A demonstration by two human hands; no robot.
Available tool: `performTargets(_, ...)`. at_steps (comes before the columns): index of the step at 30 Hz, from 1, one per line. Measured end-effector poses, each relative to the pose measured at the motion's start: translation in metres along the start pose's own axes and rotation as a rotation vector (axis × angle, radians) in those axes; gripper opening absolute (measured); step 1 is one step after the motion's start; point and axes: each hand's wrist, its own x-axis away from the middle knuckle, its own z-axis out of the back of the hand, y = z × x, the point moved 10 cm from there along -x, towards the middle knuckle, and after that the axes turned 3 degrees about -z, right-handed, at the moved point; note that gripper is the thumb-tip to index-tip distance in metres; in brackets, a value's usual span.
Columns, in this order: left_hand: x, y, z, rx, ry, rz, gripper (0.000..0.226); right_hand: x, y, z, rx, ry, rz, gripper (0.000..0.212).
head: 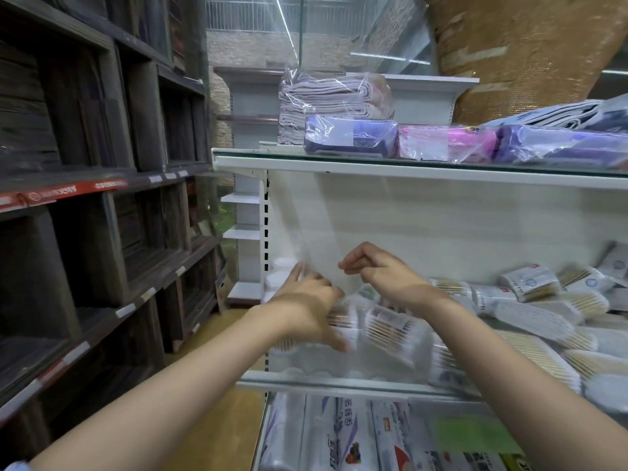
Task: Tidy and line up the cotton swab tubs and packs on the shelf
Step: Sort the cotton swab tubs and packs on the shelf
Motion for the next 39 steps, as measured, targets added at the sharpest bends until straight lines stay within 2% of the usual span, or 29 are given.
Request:
performTargets(4, -0.012, 0.008, -0.002, -0.011, 0.019, -0.016, 0.061, 0.008, 0.005, 0.018, -0.021, 0.083, 0.004, 0.033)
performTargets(7, -0.011, 0.005, 0.006, 0.098, 0.072, -0.029, 0.064, 0.016, 0.009, 0.032, -0.042, 0.133, -0.010, 0.027)
performTargets(12, 0.000, -0.010, 0.035, 0.627, 0.215, 0.002, 0.059, 0.024, 0.018, 0.050, -0.185, 0.234, -0.075, 0.016)
performTargets(15, -0.004, -0.027, 0.038, 1.031, 0.301, 0.077, 0.051, 0.028, 0.018, 0.048, -0.277, 0.250, -0.114, 0.026)
performTargets(18, -0.009, -0.034, 0.033, 1.252, 0.364, 0.120, 0.051, 0.032, 0.014, 0.037, -0.386, 0.201, -0.153, 0.031)
performTargets(22, -0.010, -0.035, 0.034, 1.360, 0.416, 0.094, 0.052, 0.039, 0.012, 0.026, -0.310, 0.145, -0.170, 0.016)
performTargets(32, -0.015, -0.028, 0.036, 1.454, 0.353, -0.046, 0.037, 0.049, 0.012, 0.019, -0.536, 0.210, -0.214, 0.037)
performTargets(36, -0.013, -0.021, 0.040, 1.575, 0.288, -0.151, 0.044, 0.050, 0.014, 0.021, -0.644, 0.230, -0.195, 0.026)
performTargets(39, -0.012, -0.012, 0.044, 1.654, 0.238, -0.257, 0.027, 0.051, 0.010, 0.023, -0.704, 0.205, -0.143, 0.020)
